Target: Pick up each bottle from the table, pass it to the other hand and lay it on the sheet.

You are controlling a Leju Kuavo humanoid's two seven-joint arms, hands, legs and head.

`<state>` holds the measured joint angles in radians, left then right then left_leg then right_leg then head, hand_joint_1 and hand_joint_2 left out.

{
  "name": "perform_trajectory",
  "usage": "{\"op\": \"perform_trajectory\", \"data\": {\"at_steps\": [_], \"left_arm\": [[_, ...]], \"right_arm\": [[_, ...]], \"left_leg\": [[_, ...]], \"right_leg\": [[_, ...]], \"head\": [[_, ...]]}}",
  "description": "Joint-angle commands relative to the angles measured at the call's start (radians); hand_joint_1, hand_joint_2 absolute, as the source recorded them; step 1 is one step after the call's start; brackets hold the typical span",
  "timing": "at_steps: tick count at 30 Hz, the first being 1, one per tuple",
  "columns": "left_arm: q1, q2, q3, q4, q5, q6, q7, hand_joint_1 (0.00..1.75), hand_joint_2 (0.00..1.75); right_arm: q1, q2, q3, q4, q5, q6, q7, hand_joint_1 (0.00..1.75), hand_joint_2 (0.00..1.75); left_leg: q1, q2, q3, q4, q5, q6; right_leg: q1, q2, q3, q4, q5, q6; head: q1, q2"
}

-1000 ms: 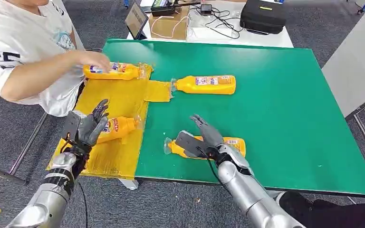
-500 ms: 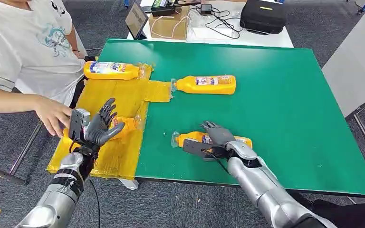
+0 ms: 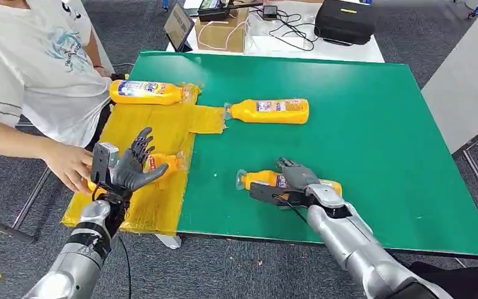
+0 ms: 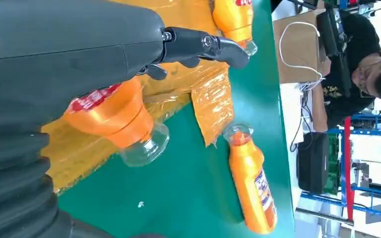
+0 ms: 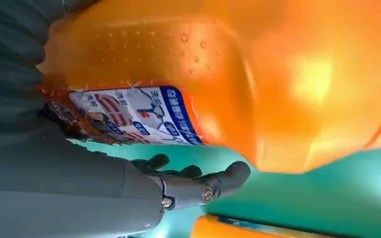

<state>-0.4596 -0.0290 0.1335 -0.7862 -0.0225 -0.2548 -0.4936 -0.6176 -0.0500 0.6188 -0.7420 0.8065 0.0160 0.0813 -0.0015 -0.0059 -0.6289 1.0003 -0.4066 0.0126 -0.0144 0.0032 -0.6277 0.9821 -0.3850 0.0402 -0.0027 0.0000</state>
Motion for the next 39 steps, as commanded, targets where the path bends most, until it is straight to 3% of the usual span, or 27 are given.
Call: {"op": "perform_trajectory", "data": {"at_steps": [1,13,17,26,35,36,37,39], "left_arm": [[0.037,0.001,-0.015,-0.064,0.012,0.019,0.010,0.00,1.75],[0.052,-0.001,-0.009,-0.083,0.022,0.021,0.018,0.00,1.75],[0.048,0.007,-0.008,-0.074,0.023,0.018,0.012,0.00,1.75],[0.046,0.009,-0.007,-0.069,0.023,0.016,0.010,0.00,1.75],[0.034,0.017,-0.002,-0.045,0.021,-0.004,0.002,0.00,1.75],[0.034,0.018,-0.002,-0.044,0.021,-0.004,0.002,0.00,1.75],[0.034,0.018,-0.002,-0.044,0.021,-0.004,0.002,0.00,1.75],[0.039,0.018,-0.001,-0.045,0.021,-0.003,0.002,0.00,1.75]], "right_arm": [[0.066,-0.129,-0.034,-0.134,0.039,-0.042,0.063,0.00,1.75],[0.120,-0.141,-0.144,-0.265,0.035,-0.074,0.060,0.00,1.75],[0.112,-0.180,-0.137,-0.259,0.046,0.017,0.063,0.00,1.75],[0.108,-0.196,-0.124,-0.250,0.053,0.044,0.064,0.00,1.75],[0.071,-0.315,-0.015,-0.196,0.069,0.194,0.045,0.00,1.75],[0.070,-0.317,-0.016,-0.195,0.065,0.196,0.042,0.07,1.75],[0.069,-0.319,-0.017,-0.194,0.065,0.197,0.042,1.69,1.75],[0.068,-0.318,-0.015,-0.201,0.056,0.192,0.037,1.75,1.75]], "left_leg": [[0.001,-0.002,0.004,0.000,-0.002,-0.001],[0.000,-0.001,0.002,0.000,-0.001,0.000],[0.000,-0.001,0.003,0.000,-0.002,0.000],[0.000,0.000,0.005,0.000,-0.003,0.000],[0.000,-0.001,0.005,0.001,-0.003,0.000],[0.000,-0.001,0.002,0.000,-0.002,0.000],[0.001,0.000,0.006,0.001,-0.004,0.000],[0.001,-0.001,0.006,0.001,-0.003,0.000]], "right_leg": [[0.001,-0.002,0.005,0.000,-0.002,-0.001],[0.000,-0.001,0.002,0.000,-0.001,-0.001],[0.001,-0.001,0.003,0.000,-0.002,-0.001],[0.001,0.000,0.005,0.000,-0.003,-0.001],[0.001,-0.001,0.006,0.000,-0.003,-0.001],[0.000,-0.001,0.003,0.000,-0.001,-0.001],[0.001,-0.001,0.007,0.000,-0.003,-0.001],[0.001,-0.002,0.007,0.000,-0.003,-0.001]], "head": [[0.000,0.000],[0.000,0.000],[0.000,0.000],[0.000,0.000],[0.000,0.000],[0.000,0.000],[0.000,0.000],[0.000,0.000]]}}
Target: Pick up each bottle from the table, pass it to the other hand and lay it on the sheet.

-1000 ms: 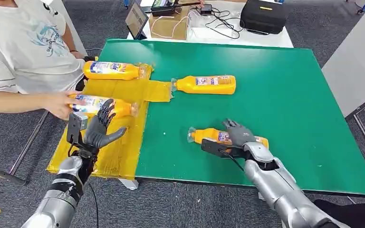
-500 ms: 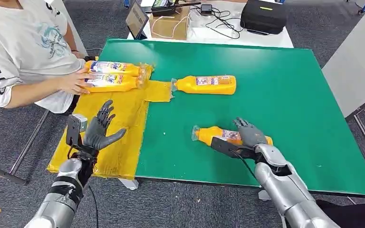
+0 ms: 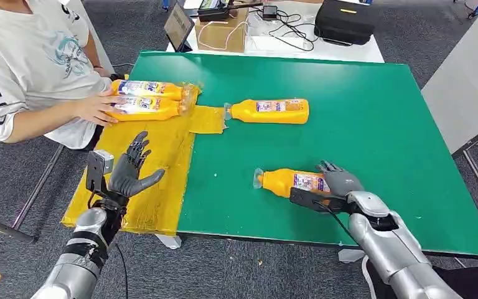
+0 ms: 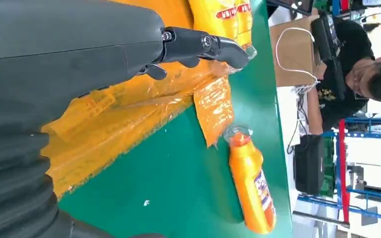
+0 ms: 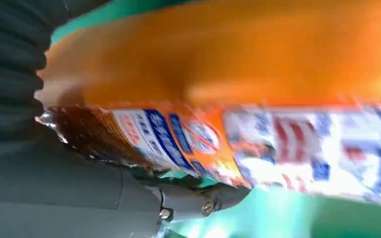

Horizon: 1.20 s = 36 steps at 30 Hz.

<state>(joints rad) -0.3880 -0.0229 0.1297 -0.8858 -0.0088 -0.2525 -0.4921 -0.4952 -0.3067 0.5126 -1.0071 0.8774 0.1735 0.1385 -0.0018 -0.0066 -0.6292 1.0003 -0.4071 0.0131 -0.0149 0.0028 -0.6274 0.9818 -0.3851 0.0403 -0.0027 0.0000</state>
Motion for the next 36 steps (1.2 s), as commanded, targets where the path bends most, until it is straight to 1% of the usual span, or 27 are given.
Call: {"op": "perform_trajectory", "data": {"at_steps": [1,4,5,6,7,9,11,12,13,14,15,16,18,19,20,21,22,23,24,25,26,27,28,30,32,33,36], "left_arm": [[-0.031,0.013,0.003,0.053,0.008,-0.006,0.000,0.00,1.75],[-0.026,0.015,0.003,0.044,0.007,-0.007,0.001,0.00,1.75],[-0.026,0.016,0.003,0.043,0.008,-0.008,0.001,0.00,1.75],[-0.025,0.016,0.004,0.042,0.009,-0.007,0.005,0.00,1.75],[-0.024,0.015,0.004,0.040,0.010,-0.006,0.007,0.00,1.75],[-0.022,0.015,-0.001,0.036,0.008,0.002,0.010,0.00,1.75],[-0.022,0.015,-0.001,0.036,0.008,0.002,0.010,0.00,1.75],[-0.021,0.015,-0.004,0.034,0.004,0.011,0.013,0.00,1.75],[-0.022,0.014,-0.008,0.034,0.003,0.016,0.018,0.00,1.75],[-0.027,0.014,-0.017,0.036,-0.007,0.026,0.023,0.00,1.75],[-0.033,0.009,-0.022,0.039,-0.012,0.037,0.024,0.00,1.75],[-0.036,0.007,-0.024,0.041,-0.013,0.041,0.024,0.00,1.75],[-0.037,0.006,-0.025,0.041,-0.013,0.042,0.024,0.00,1.75],[-0.037,0.007,-0.025,0.041,-0.013,0.042,0.024,0.00,1.75],[-0.036,0.007,-0.025,0.041,-0.013,0.042,0.024,0.00,1.75],[-0.039,0.011,-0.035,0.048,-0.019,0.045,0.028,0.00,1.75],[-0.049,0.009,-0.053,0.056,-0.043,0.077,0.035,0.00,1.75],[-0.059,0.001,-0.057,0.066,-0.043,0.081,0.040,0.00,1.75],[-0.070,-0.005,-0.072,0.076,-0.057,0.105,0.044,0.00,1.75],[-0.079,-0.012,-0.086,0.083,-0.070,0.129,0.050,0.00,1.75],[-0.087,-0.021,-0.089,0.088,-0.073,0.137,0.057,0.00,1.75],[-0.098,-0.027,-0.102,0.102,-0.081,0.144,0.064,0.00,1.75],[-0.110,-0.036,-0.111,0.119,-0.082,0.156,0.078,0.00,1.75],[-0.136,-0.048,-0.122,0.173,-0.028,0.093,0.122,0.00,1.75],[-0.158,-0.057,-0.154,0.213,-0.011,0.058,0.130,0.00,1.75],[-0.165,-0.066,-0.172,0.222,-0.004,0.043,0.128,0.00,1.75],[-0.180,-0.086,-0.218,0.221,-0.002,0.019,0.137,0.00,1.75]], "right_arm": [[-0.056,-0.062,0.093,0.062,-0.016,0.034,-0.020,1.75,1.75],[-0.062,-0.071,0.105,0.043,-0.043,0.049,-0.030,1.75,1.75],[-0.064,-0.071,0.105,0.042,-0.047,0.048,-0.030,1.75,1.75],[-0.063,-0.061,0.099,0.046,-0.062,0.036,-0.029,1.75,1.75],[-0.060,-0.049,0.090,0.047,-0.076,0.021,-0.034,1.75,1.75],[-0.044,-0.007,0.057,0.048,-0.107,-0.018,-0.044,1.75,1.75],[-0.043,-0.004,0.058,0.048,-0.106,-0.021,-0.042,1.75,1.75],[-0.038,0.012,0.044,0.048,-0.116,-0.050,-0.041,1.75,1.75],[-0.023,0.051,0.001,0.048,-0.155,-0.087,-0.063,1.75,1.75],[-0.021,0.073,-0.011,0.052,-0.178,-0.094,-0.079,1.75,1.75],[-0.011,0.110,-0.041,0.052,-0.226,-0.111,-0.107,1.75,1.75],[-0.011,0.119,-0.037,0.055,-0.227,-0.113,-0.107,1.75,1.75],[-0.010,0.122,-0.036,0.055,-0.227,-0.115,-0.106,1.75,1.75],[-0.009,0.120,-0.036,0.055,-0.227,-0.115,-0.106,1.75,1.75],[-0.010,0.118,-0.037,0.056,-0.227,-0.115,-0.106,1.75,1.75],[-0.007,0.131,-0.054,0.055,-0.239,-0.140,-0.117,1.75,1.75],[0.003,0.176,-0.090,0.059,-0.269,-0.172,-0.140,1.75,1.75],[0.006,0.207,-0.103,0.065,-0.271,-0.204,-0.144,1.75,1.75],[0.017,0.261,-0.138,0.068,-0.302,-0.249,-0.166,1.75,1.75],[0.020,0.293,-0.148,0.072,-0.306,-0.281,-0.169,1.75,1.75],[0.028,0.323,-0.160,0.071,-0.325,-0.300,-0.180,1.75,1.75],[0.031,0.349,-0.163,0.075,-0.333,-0.323,-0.194,1.75,1.75],[0.030,0.383,-0.168,0.084,-0.348,-0.340,-0.204,1.75,1.75],[0.011,0.420,-0.155,0.125,-0.364,-0.366,-0.229,1.75,1.75],[-0.012,0.463,-0.152,0.161,-0.388,-0.389,-0.253,1.75,1.75],[-0.031,0.483,-0.146,0.185,-0.398,-0.394,-0.262,1.75,1.75],[-0.070,0.514,-0.114,0.247,-0.406,-0.368,-0.268,1.75,1.75]], "left_leg": [[0.001,-0.001,0.004,0.000,-0.001,-0.001],[0.001,0.000,0.006,0.000,-0.003,-0.001],[0.000,0.000,0.004,0.000,-0.001,-0.001],[0.001,0.000,0.006,0.000,-0.003,-0.001],[0.001,-0.001,0.004,0.000,-0.001,-0.001],[0.001,0.000,0.008,0.000,-0.004,-0.001],[0.001,0.001,0.004,-0.001,-0.002,-0.001],[0.001,0.002,0.008,0.000,-0.004,-0.002],[0.001,0.001,0.005,-0.001,-0.002,-0.001],[0.001,0.001,0.007,-0.001,-0.003,-0.001],[0.001,0.001,0.004,-0.001,-0.002,-0.001],[0.001,0.000,0.007,0.000,-0.003,-0.002],[0.001,0.001,0.003,-0.001,-0.001,-0.001],[0.002,0.002,0.006,0.000,-0.003,-0.002],[0.001,0.001,0.004,0.000,-0.001,-0.001],[0.002,0.002,0.007,0.000,-0.003,-0.002],[0.001,0.000,0.004,0.000,-0.002,-0.001],[0.002,0.001,0.007,0.001,-0.003,-0.001],[0.002,-0.001,0.004,0.000,-0.001,-0.001],[0.002,-0.001,0.006,0.001,-0.003,-0.001],[0.001,0.000,0.003,0.000,-0.001,-0.001],[0.002,0.000,0.006,0.000,-0.003,-0.002],[0.002,0.002,0.003,0.000,-0.001,-0.002],[0.002,0.003,0.006,0.000,-0.003,-0.002],[0.002,0.001,0.008,0.000,-0.003,-0.003],[0.001,0.001,0.004,0.000,-0.001,-0.002],[0.001,0.002,0.003,0.000,-0.001,-0.001]], "right_leg": [[0.001,-0.001,0.004,0.000,-0.002,-0.001],[0.001,0.000,0.007,-0.001,-0.003,-0.002],[0.000,0.000,0.004,-0.001,-0.001,-0.001],[0.001,0.000,0.006,0.000,-0.003,-0.002],[0.001,-0.001,0.004,-0.001,-0.002,-0.001],[0.002,-0.001,0.008,0.000,-0.004,-0.002],[0.001,0.001,0.004,-0.001,-0.001,-0.001],[0.002,0.001,0.008,-0.001,-0.002,-0.002],[0.001,0.001,0.005,-0.001,-0.001,-0.001],[0.002,0.001,0.007,-0.001,-0.002,-0.002],[0.001,0.001,0.004,-0.001,-0.001,-0.001],[0.002,0.000,0.007,0.000,-0.003,-0.002],[0.002,0.001,0.003,-0.001,-0.001,-0.001],[0.002,0.001,0.005,0.000,-0.002,-0.002],[0.001,0.000,0.003,0.000,-0.001,-0.001],[0.002,0.001,0.006,0.000,-0.003,-0.002],[0.002,-0.001,0.003,0.000,-0.001,-0.001],[0.002,-0.001,0.006,0.000,-0.003,-0.002],[0.002,-0.001,0.004,0.000,-0.002,-0.001],[0.002,-0.001,0.006,0.000,-0.003,-0.002],[0.002,0.000,0.003,0.000,-0.001,-0.001],[0.002,-0.001,0.006,0.000,-0.003,-0.002],[0.002,0.000,0.003,0.000,-0.001,-0.002],[0.003,0.001,0.005,0.001,-0.003,-0.003],[0.003,-0.002,0.007,0.001,-0.004,-0.003],[0.002,0.000,0.003,0.001,-0.002,-0.002],[0.001,0.000,0.002,0.001,-0.001,-0.001]], "head": [[0.000,0.000],[0.000,0.000],[0.000,0.000],[0.000,0.000],[0.000,0.000],[0.000,0.000],[0.000,0.000],[0.000,0.000],[0.000,0.000],[0.000,0.000],[0.000,0.000],[0.000,0.000],[0.000,0.000],[0.000,0.000],[0.000,0.000],[0.000,0.000],[-0.001,0.000],[0.000,0.000],[0.000,0.000],[0.000,0.000],[0.000,0.000],[0.000,0.000],[0.000,0.000],[0.000,0.000],[0.000,0.000],[0.000,0.000],[0.000,0.000]]}}
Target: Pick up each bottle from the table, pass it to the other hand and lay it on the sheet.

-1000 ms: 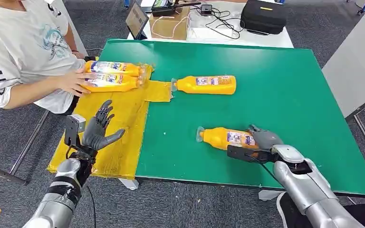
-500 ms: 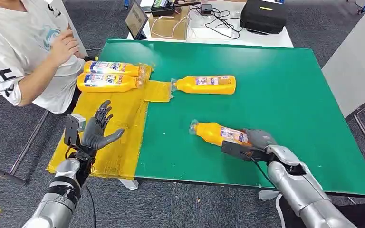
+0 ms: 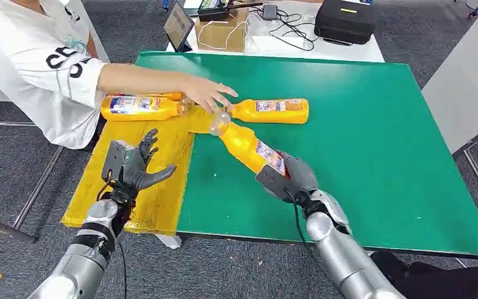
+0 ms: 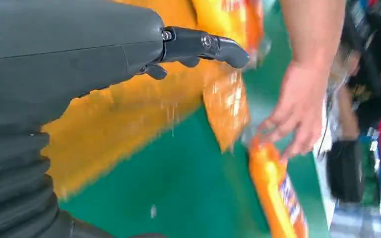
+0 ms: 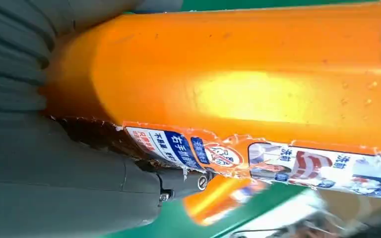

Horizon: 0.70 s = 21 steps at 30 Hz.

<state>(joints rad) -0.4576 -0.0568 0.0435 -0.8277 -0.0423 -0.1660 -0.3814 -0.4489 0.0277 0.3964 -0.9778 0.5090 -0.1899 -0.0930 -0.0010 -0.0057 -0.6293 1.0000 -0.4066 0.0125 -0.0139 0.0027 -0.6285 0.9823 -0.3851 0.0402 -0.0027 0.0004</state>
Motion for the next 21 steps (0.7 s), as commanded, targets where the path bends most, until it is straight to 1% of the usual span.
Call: {"op": "perform_trajectory", "data": {"at_steps": [1,3,4,5,6,10,11,13,15,17,18,21], "left_arm": [[-0.124,-0.057,-0.154,0.169,0.029,-0.063,0.034,0.00,1.75],[-0.149,-0.074,-0.179,0.180,0.055,-0.095,0.061,0.00,1.75],[-0.153,-0.083,-0.182,0.175,0.069,-0.109,0.060,0.00,1.75],[-0.155,-0.087,-0.191,0.166,0.099,-0.135,0.069,0.00,1.75],[-0.155,-0.090,-0.193,0.164,0.099,-0.133,0.069,0.00,1.75],[-0.144,-0.092,-0.209,0.128,0.126,-0.141,0.076,0.00,1.75],[-0.144,-0.092,-0.209,0.128,0.126,-0.141,0.076,0.00,1.75],[-0.133,-0.088,-0.220,0.104,0.158,-0.155,0.078,0.00,1.75],[-0.121,-0.089,-0.235,0.072,0.197,-0.164,0.086,0.00,1.75],[-0.119,-0.089,-0.236,0.062,0.211,-0.172,0.091,0.00,1.75],[-0.106,-0.087,-0.245,0.032,0.227,-0.170,0.092,0.00,1.75],[-0.102,-0.087,-0.247,0.021,0.242,-0.174,0.095,0.00,1.75]], "right_arm": [[-0.131,0.187,0.018,0.246,-0.036,0.003,-0.038,1.75,1.75],[-0.148,0.210,0.035,0.295,-0.033,0.000,-0.045,1.75,1.75],[-0.150,0.220,0.040,0.306,-0.032,-0.004,-0.052,1.75,1.75],[-0.155,0.229,0.042,0.326,-0.037,-0.009,-0.064,1.75,1.75],[-0.154,0.233,0.042,0.326,-0.037,-0.011,-0.065,1.75,1.75],[-0.158,0.243,0.046,0.342,-0.047,-0.006,-0.074,1.75,1.75],[-0.158,0.243,0.046,0.342,-0.047,-0.006,-0.074,1.75,1.75],[-0.160,0.243,0.055,0.346,-0.050,0.005,-0.077,1.75,1.75],[-0.159,0.258,0.071,0.355,-0.049,0.017,-0.081,1.75,1.75],[-0.157,0.269,0.081,0.360,-0.048,0.023,-0.080,1.75,1.75],[-0.154,0.277,0.091,0.368,-0.051,0.029,-0.083,1.75,1.75],[-0.148,0.282,0.097,0.370,-0.050,0.022,-0.087,1.75,1.75]], "left_leg": [[0.001,0.002,0.004,0.001,-0.003,-0.001],[0.000,0.000,0.002,0.000,-0.001,0.000],[0.001,0.000,0.005,0.001,-0.003,-0.001],[0.000,-0.001,0.002,0.001,-0.001,-0.001],[0.001,-0.001,0.004,0.002,-0.003,-0.001],[0.000,0.000,0.003,0.000,-0.002,-0.001],[0.000,0.000,0.005,0.001,-0.003,-0.001],[0.000,0.000,0.002,0.000,-0.001,-0.001],[0.001,0.000,0.006,0.002,-0.004,-0.001],[0.000,0.001,0.002,0.001,-0.001,-0.001],[0.001,0.000,0.005,0.001,-0.003,-0.001],[0.000,0.001,0.003,0.000,-0.002,-0.001]], "right_leg": [[0.001,0.001,0.004,0.001,-0.002,-0.001],[0.000,-0.001,0.002,0.000,-0.001,-0.001],[0.001,-0.001,0.005,0.001,-0.003,-0.001],[0.001,-0.001,0.003,0.000,-0.001,-0.001],[0.001,-0.002,0.006,0.001,-0.003,-0.001],[0.000,0.000,0.003,0.000,-0.002,-0.001],[0.001,-0.001,0.006,0.000,-0.003,-0.001],[0.000,0.000,0.003,0.000,-0.001,-0.001],[0.001,-0.001,0.007,0.001,-0.003,-0.002],[0.000,0.000,0.003,0.000,-0.001,-0.001],[0.001,0.000,0.005,0.001,-0.003,-0.001],[0.001,0.000,0.004,0.000,-0.002,-0.001]], "head": [[0.000,0.000],[0.000,0.000],[0.000,0.000],[0.000,0.000],[0.000,0.000],[0.000,0.000],[0.000,0.000],[0.000,0.000],[0.000,0.000],[0.000,0.000],[0.000,0.000],[0.000,0.000]]}}
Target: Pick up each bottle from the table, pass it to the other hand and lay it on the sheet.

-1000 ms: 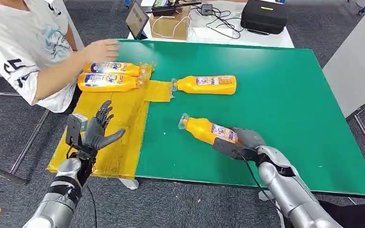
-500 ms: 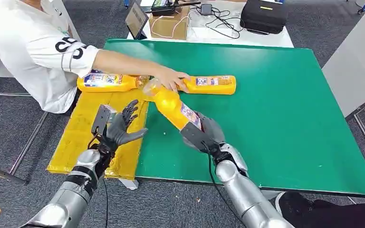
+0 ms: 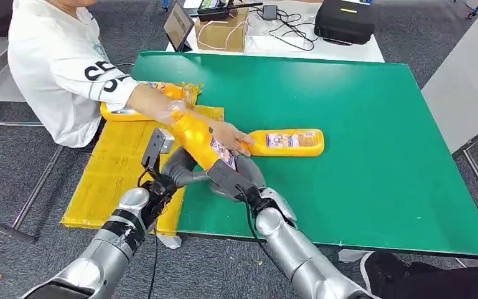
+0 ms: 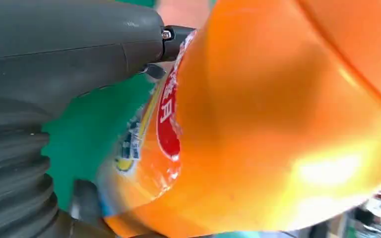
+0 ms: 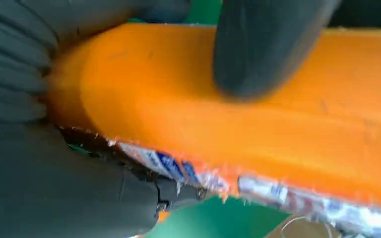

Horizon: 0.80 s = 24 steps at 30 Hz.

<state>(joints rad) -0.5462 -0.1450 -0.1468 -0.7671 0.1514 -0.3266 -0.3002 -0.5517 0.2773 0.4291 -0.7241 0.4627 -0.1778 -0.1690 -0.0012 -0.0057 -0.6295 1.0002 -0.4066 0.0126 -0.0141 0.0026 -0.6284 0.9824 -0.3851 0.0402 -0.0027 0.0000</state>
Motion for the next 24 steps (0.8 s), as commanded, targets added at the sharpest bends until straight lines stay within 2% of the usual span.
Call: {"op": "perform_trajectory", "data": {"at_steps": [1,2,10,11,12,13,23,24], "left_arm": [[-0.014,0.001,-0.057,-0.040,0.048,-0.014,0.013,0.00,1.75],[-0.009,0.006,-0.067,-0.054,0.061,-0.011,0.013,0.00,1.75],[0.007,0.014,-0.091,-0.087,0.094,-0.007,0.019,0.00,1.75],[0.007,0.014,-0.091,-0.087,0.094,-0.007,0.019,0.00,1.75],[0.007,0.014,-0.091,-0.087,0.094,-0.007,0.019,0.00,1.75],[0.007,0.014,-0.091,-0.087,0.094,-0.007,0.019,0.00,1.75],[-0.007,0.013,-0.084,-0.059,0.119,-0.001,0.019,0.00,1.75],[-0.007,0.011,-0.075,-0.060,0.128,-0.001,0.008,0.24,1.75]], "right_arm": [[-0.045,0.032,0.064,0.116,-0.004,0.010,-0.011,1.75,1.75],[-0.044,0.030,0.069,0.118,-0.011,0.021,-0.013,1.75,1.75],[-0.042,0.029,0.091,0.131,-0.004,0.009,-0.007,1.75,1.75],[-0.042,0.029,0.091,0.131,-0.004,0.009,-0.007,1.75,1.75],[-0.042,0.029,0.091,0.131,-0.004,0.009,-0.007,1.75,1.75],[-0.042,0.029,0.091,0.131,-0.004,0.009,-0.007,1.75,1.75],[-0.068,0.041,0.125,0.151,0.022,0.017,0.018,1.71,1.75],[-0.072,0.043,0.121,0.148,0.017,0.013,0.016,0.16,1.75]], "left_leg": [[0.001,0.000,0.007,0.001,-0.003,-0.001],[0.000,0.000,0.003,0.000,-0.001,-0.001],[0.001,-0.001,0.004,0.000,-0.002,-0.001],[0.003,-0.001,0.011,0.002,-0.006,-0.002],[0.003,-0.001,0.011,0.002,-0.006,-0.002],[0.000,-0.001,0.003,0.000,-0.001,-0.001],[0.001,-0.001,0.004,0.001,-0.003,-0.001],[0.001,0.000,0.002,0.000,-0.001,-0.001]], "right_leg": [[0.002,-0.001,0.007,0.000,-0.003,-0.002],[0.001,0.000,0.003,0.000,-0.001,-0.001],[0.001,-0.001,0.005,0.000,-0.002,-0.001],[0.003,-0.002,0.012,0.000,-0.006,-0.003],[0.003,-0.002,0.013,0.000,-0.006,-0.003],[0.000,-0.001,0.003,0.000,-0.002,-0.001],[0.001,-0.001,0.005,0.000,-0.003,-0.001],[0.001,0.000,0.002,0.000,-0.001,-0.001]], "head": [[0.000,0.000],[0.000,0.000],[0.000,0.000],[0.000,0.000],[0.000,0.000],[0.000,0.000],[0.000,0.000],[0.000,0.000]]}}
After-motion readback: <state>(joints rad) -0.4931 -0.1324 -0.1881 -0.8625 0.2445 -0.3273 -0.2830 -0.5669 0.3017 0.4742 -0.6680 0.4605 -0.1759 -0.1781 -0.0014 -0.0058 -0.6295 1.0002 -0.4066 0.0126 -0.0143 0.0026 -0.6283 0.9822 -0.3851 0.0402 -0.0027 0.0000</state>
